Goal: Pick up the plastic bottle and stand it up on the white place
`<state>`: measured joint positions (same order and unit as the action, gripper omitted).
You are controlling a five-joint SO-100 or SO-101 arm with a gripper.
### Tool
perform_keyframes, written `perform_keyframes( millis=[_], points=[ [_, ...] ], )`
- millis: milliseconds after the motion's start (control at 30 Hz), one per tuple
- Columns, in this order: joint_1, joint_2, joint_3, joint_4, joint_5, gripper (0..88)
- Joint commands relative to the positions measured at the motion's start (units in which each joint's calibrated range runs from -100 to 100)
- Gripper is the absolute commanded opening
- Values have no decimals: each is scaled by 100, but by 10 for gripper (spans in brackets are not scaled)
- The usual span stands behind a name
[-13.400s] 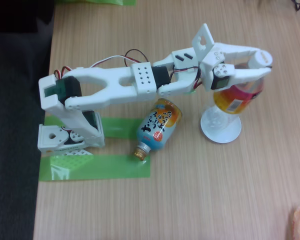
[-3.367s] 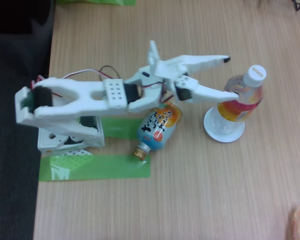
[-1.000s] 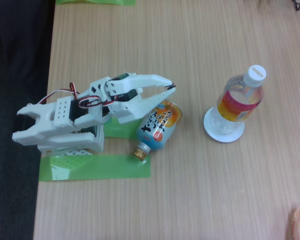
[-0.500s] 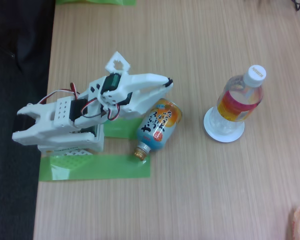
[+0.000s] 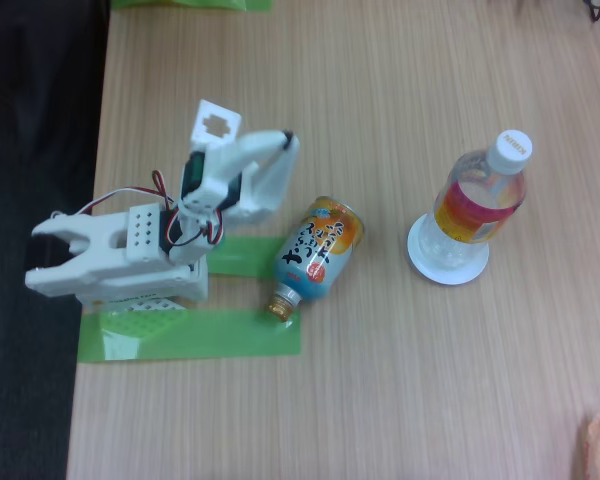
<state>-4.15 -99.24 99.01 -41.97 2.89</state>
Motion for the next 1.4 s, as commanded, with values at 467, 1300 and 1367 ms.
perform_keyframes(
  millis=[467, 1300, 1367],
  points=[
    [-163, 25, 36, -1374, 44, 10],
    [496, 17, 36, -4043, -8, 10],
    [452, 17, 36, -4326, -8, 10]
  ],
)
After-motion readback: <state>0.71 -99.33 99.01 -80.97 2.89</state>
